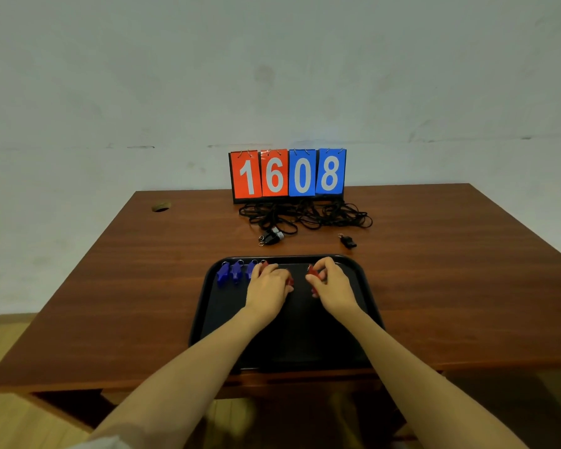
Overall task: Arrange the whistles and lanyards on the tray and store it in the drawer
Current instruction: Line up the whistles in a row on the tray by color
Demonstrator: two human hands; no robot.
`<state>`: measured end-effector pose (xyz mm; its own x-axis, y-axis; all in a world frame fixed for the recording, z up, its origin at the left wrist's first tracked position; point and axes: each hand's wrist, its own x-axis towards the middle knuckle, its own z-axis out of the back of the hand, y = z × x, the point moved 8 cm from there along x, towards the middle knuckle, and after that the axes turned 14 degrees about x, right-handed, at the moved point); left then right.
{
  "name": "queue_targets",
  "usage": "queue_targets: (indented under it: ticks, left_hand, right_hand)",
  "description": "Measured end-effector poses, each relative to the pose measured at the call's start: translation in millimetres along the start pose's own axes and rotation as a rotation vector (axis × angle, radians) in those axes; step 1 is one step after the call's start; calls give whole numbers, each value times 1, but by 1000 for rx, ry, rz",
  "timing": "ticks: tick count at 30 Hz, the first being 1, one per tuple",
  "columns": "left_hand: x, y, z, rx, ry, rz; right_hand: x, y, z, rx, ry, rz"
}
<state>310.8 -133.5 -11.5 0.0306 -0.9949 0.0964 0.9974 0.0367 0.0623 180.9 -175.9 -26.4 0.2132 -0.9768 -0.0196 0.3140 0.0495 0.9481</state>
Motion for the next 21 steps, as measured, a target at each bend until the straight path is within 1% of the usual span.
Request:
queue_targets:
  ticks: [5, 15, 21]
  left_hand:
    - [9, 14, -3, 67, 14, 50]
    - [17, 25, -5, 27, 38, 57]
    - [17, 27, -5, 38, 31, 47]
  right_hand:
    - [7, -9, -6, -37, -16, -36]
    - [20, 1, -34, -181, 30, 47]
    - [32, 5, -44, -228, 22, 0]
